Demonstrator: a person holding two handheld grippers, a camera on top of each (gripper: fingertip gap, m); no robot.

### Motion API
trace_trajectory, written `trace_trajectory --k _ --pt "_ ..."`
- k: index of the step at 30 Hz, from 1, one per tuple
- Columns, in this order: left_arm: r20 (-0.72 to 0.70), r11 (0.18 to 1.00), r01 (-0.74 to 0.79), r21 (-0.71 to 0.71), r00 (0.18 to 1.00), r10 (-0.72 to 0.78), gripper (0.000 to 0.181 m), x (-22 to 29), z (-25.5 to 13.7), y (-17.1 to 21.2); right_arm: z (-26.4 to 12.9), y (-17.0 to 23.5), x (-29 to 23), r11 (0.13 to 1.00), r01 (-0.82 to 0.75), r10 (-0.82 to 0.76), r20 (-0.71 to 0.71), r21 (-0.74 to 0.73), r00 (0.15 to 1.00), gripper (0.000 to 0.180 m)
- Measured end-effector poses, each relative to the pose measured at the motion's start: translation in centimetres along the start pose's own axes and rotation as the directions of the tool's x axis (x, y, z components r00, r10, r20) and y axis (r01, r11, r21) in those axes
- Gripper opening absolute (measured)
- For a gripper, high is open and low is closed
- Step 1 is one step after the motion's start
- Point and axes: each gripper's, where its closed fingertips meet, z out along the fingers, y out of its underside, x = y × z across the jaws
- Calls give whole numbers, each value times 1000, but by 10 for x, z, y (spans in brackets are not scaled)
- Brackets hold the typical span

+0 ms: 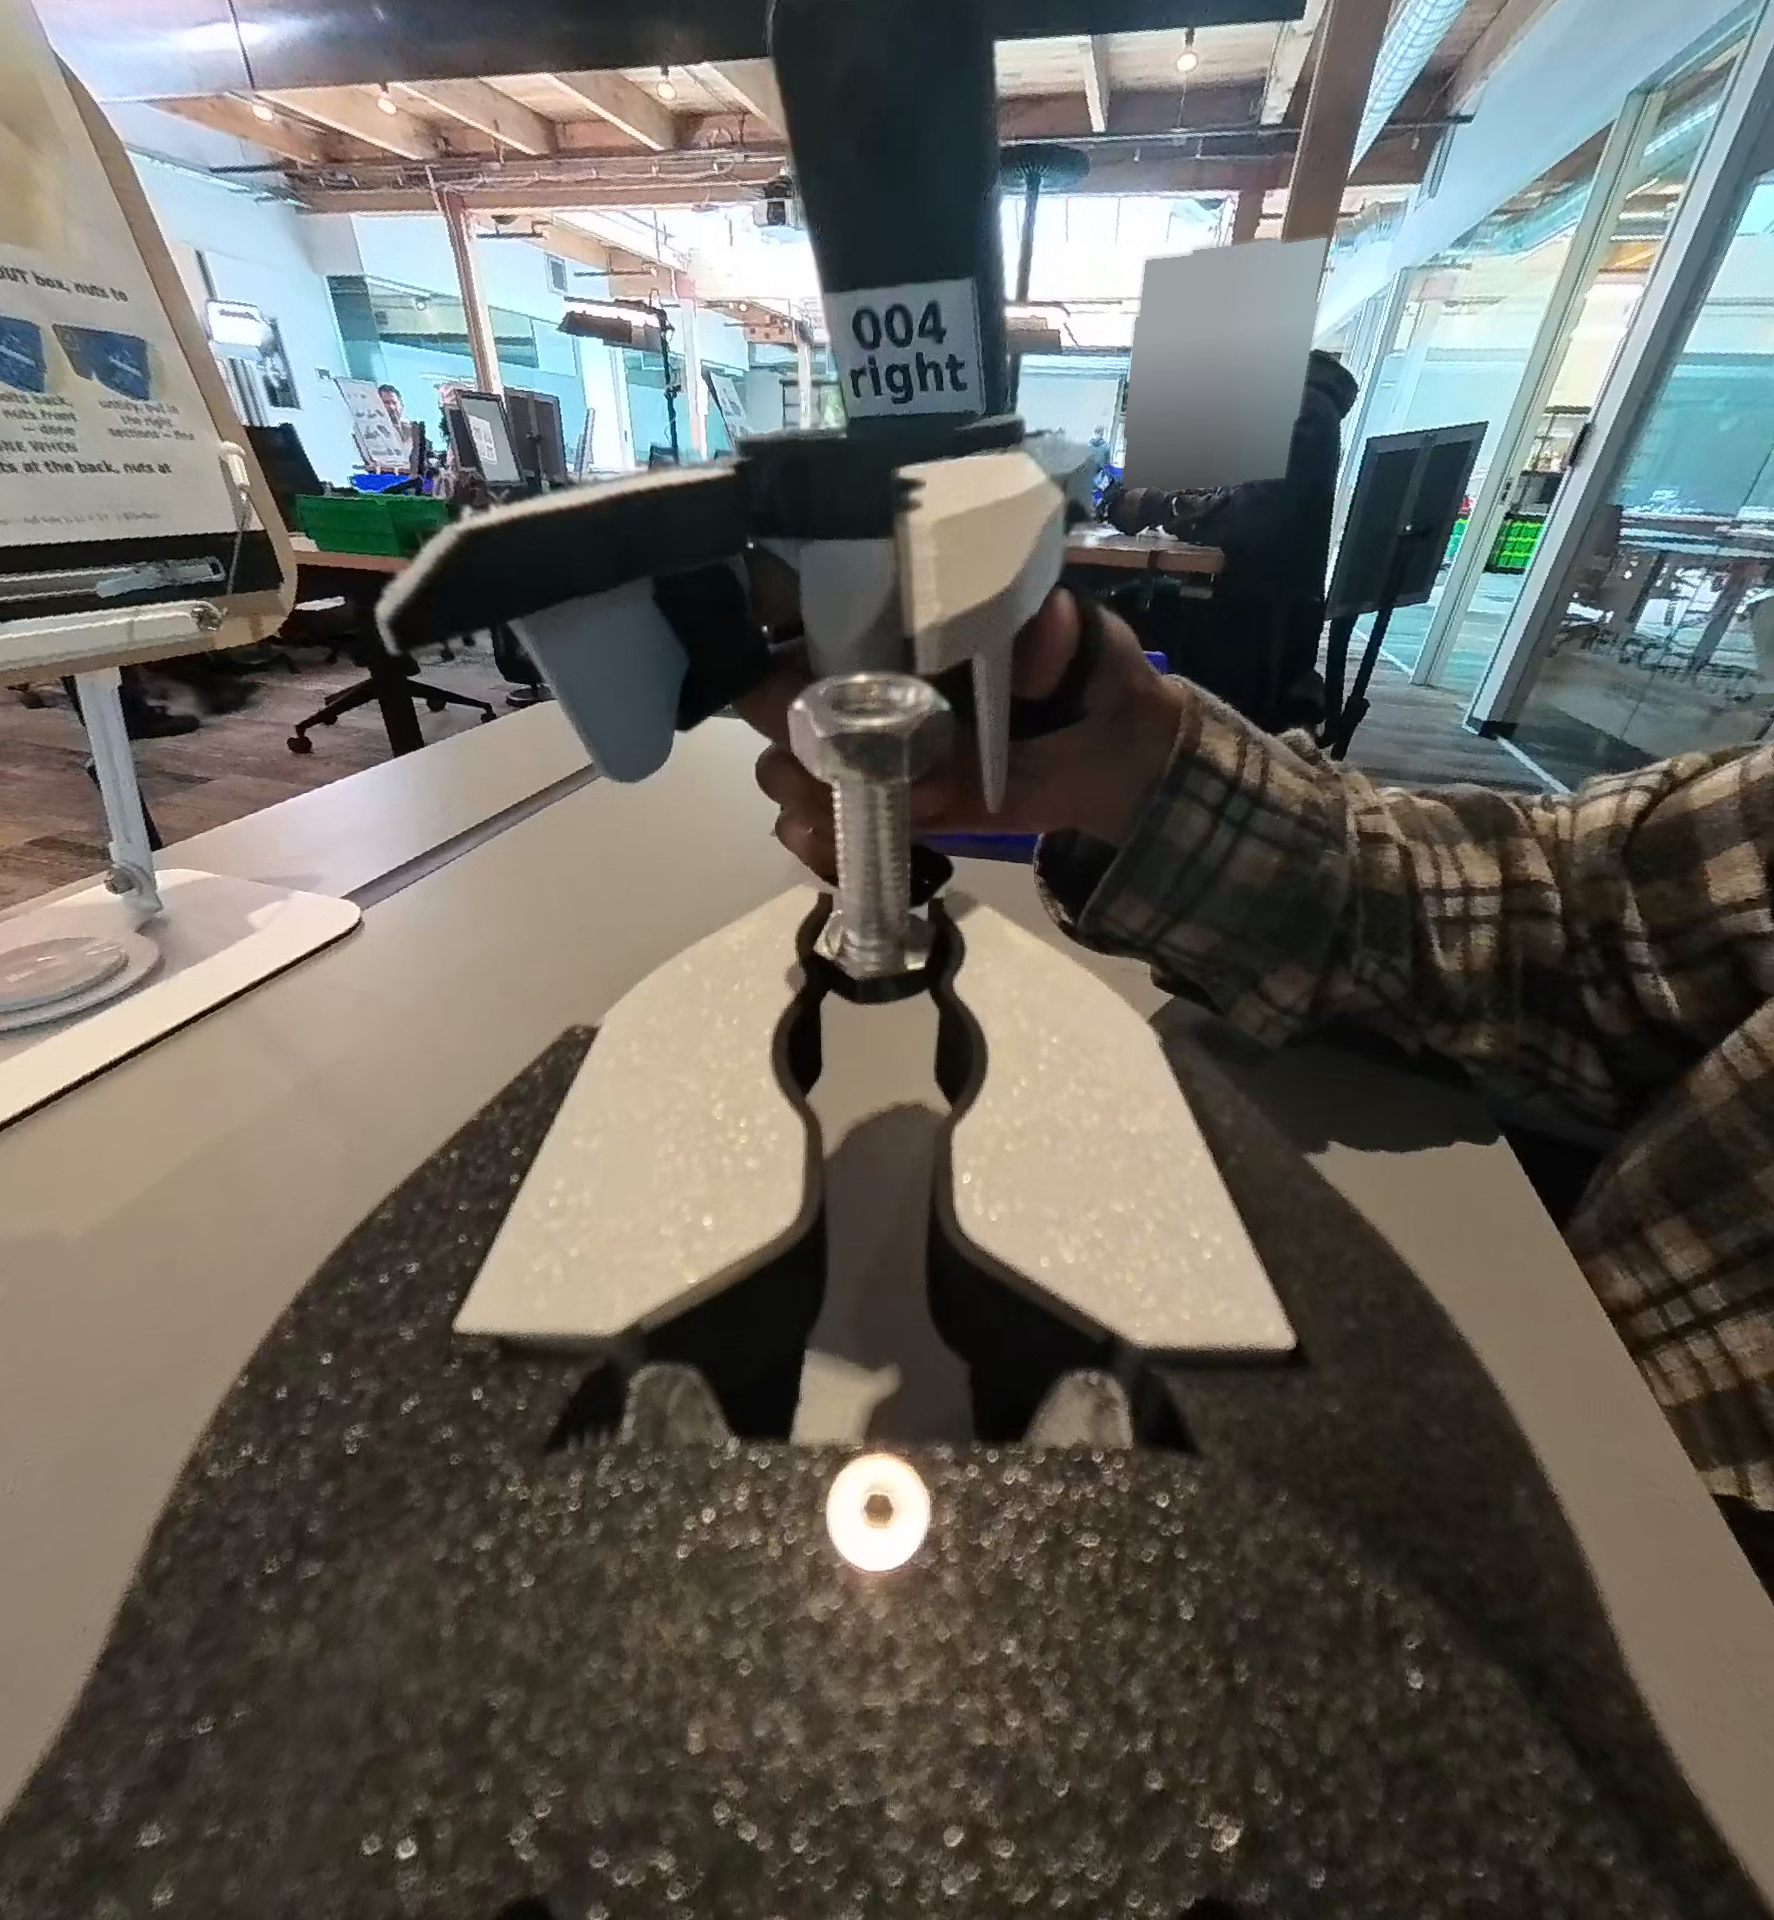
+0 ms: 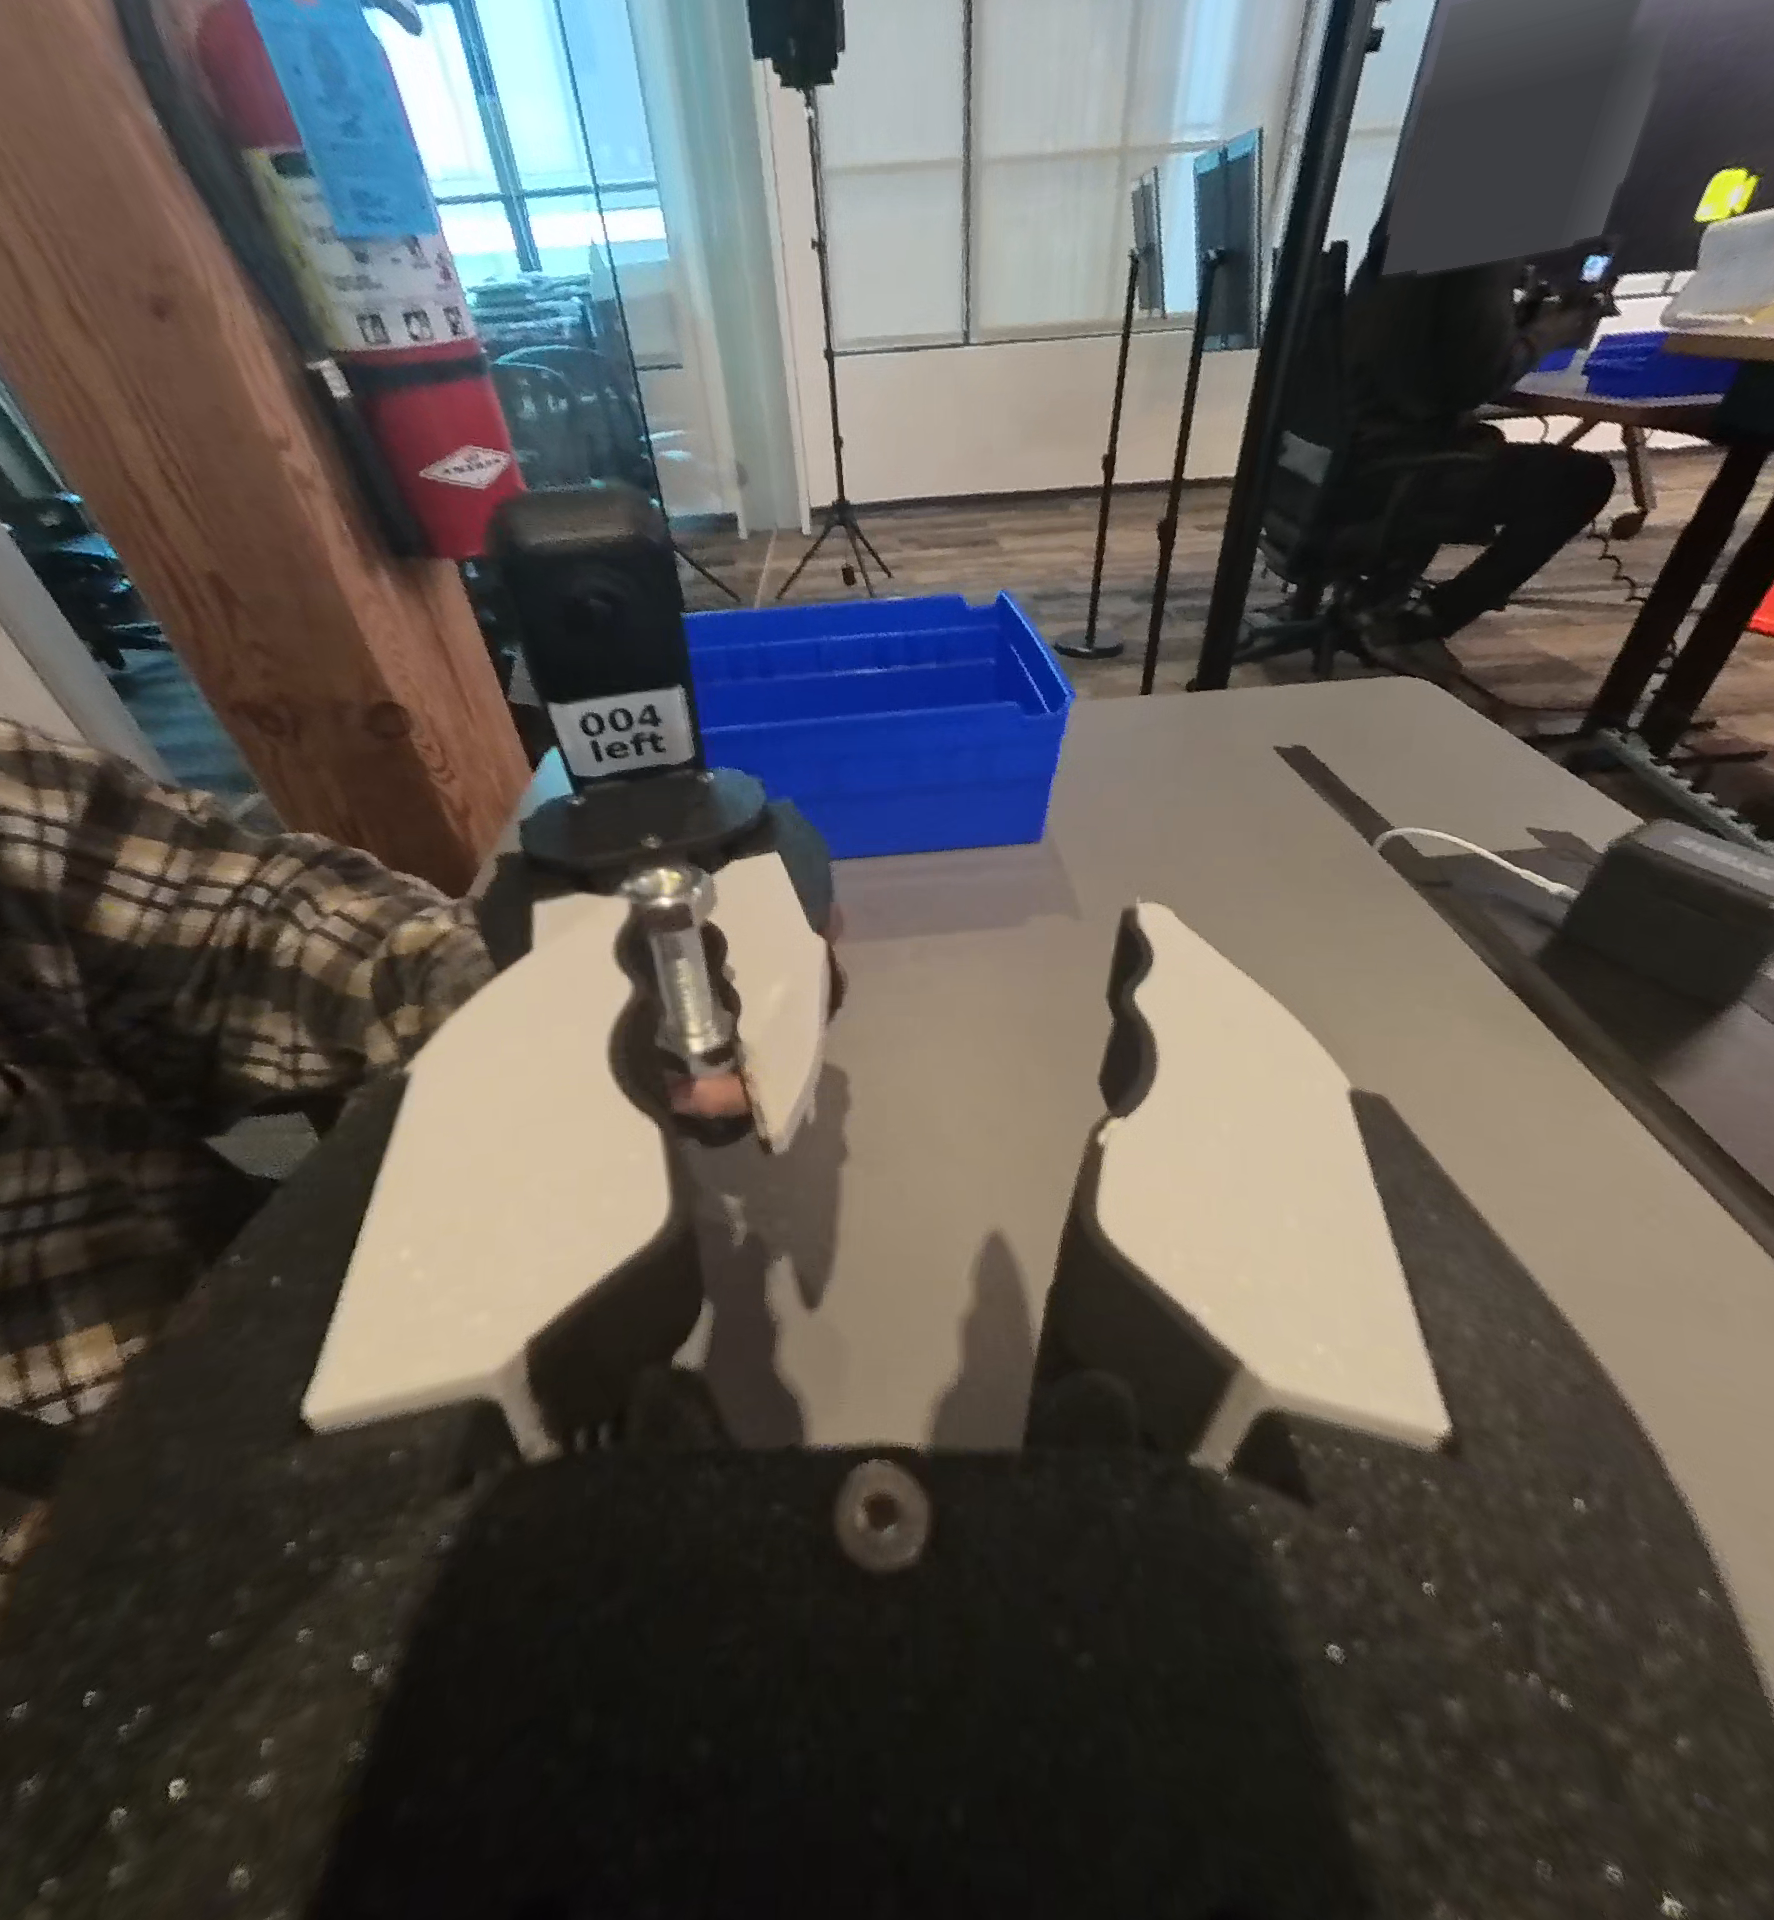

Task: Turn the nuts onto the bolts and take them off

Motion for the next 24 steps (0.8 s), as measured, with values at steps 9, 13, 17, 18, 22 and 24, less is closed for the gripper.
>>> trace_trajectory --k 9,13,17,18,22,24 --pt "4 1000 4 3 1000 -4 17 -1 0 0 -3 5 7 999 -7 6 -38 -32 999 84" --pt "21 1000 11 -7 1000 -11 17 -5 0 2 3 1 -6 999 6 -6 -2 -39 1000 78" --pt "31 1000 21 -5 999 -20 16 -7 -2 2 16 6 -22 996 11 -8 29 -83 1000 65" --pt "31 1000 16 -5 999 -16 16 -7 -2 2 18 7 -25 996 12 -8 41 -89 999 59" --pt "25 1000 -7 -16 1000 7 16 -3 0 2 21 7 -33 996 6 1 82 -86 997 43" --pt "19 1000 -11 -17 1000 11 16 -2 1 3 21 7 -34 996 -1 9 94 -84 996 41"
